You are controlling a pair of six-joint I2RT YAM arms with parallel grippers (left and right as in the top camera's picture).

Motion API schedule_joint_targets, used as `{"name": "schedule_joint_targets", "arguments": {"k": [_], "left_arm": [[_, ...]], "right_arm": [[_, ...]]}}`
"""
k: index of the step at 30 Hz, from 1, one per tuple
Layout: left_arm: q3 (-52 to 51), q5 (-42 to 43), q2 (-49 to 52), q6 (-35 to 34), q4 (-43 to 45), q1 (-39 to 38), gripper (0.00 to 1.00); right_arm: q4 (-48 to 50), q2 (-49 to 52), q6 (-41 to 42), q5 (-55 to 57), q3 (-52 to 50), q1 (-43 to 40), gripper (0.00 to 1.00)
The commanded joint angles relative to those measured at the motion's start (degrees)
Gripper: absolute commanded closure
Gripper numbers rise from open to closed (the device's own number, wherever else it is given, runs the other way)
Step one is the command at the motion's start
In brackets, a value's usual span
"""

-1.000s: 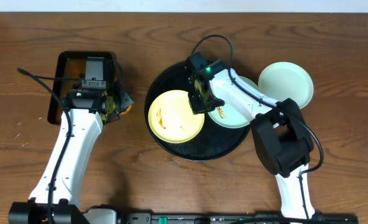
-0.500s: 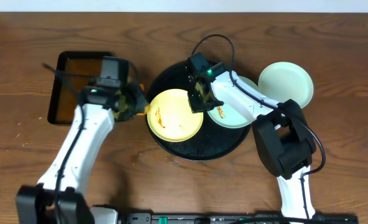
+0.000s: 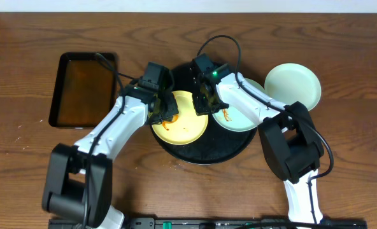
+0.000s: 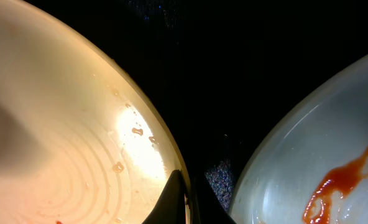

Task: Clean dirty plates on tray and stack at the side
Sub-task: 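Carry the sponge with the left gripper onto the yellow plate, then scrub the yellow plate with the sponge while the right gripper holds it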

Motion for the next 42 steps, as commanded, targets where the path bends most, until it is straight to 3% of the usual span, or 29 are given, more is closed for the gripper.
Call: {"name": "schedule_joint_targets", "arguments": {"k": [1, 14, 23, 25, 29, 32, 38, 42], "left_arm": [[-0.4, -0.9, 3.1, -2.5, 0.8, -0.5, 0.92], [-0.4, -0.8, 5.1, -2.8, 3.4, -4.6, 0.92], [-2.5, -6.7, 5.1, -2.8, 3.4, -4.6, 0.92], [-3.2, -9.9, 5.1, -2.7, 2.8, -4.6, 0.92], [-3.3, -24.0, 5.1, -2.7, -0.8, -4.5, 0.92], [-3.3, -28.1, 5.1, -1.8, -1.6, -4.3, 0.92], [-0.7, -27.9, 3.5, 1.2, -3.1, -3.7, 0.92], [0.0, -21.8, -0.2, 1.1, -1.9, -3.8, 0.92]], "right_arm": [[0.2, 1.6, 2.0, 1.5, -1.7, 0.9, 0.99], [0.3, 1.6, 2.0, 1.5, -1.7, 0.9, 0.99], [0.1, 1.6, 2.0, 1.5, -1.7, 0.9, 0.99], [0.1, 1.6, 2.0, 1.5, -1.7, 0.9, 0.99], [0.1, 1.6, 2.0, 1.5, -1.7, 0.9, 0.99], [0.1, 1.6, 2.0, 1.5, -1.7, 0.9, 0.99], [0.1, 1.6, 2.0, 1.5, -1.7, 0.9, 0.99], [0.1, 1.6, 2.0, 1.5, -1.7, 0.9, 0.99]]}}
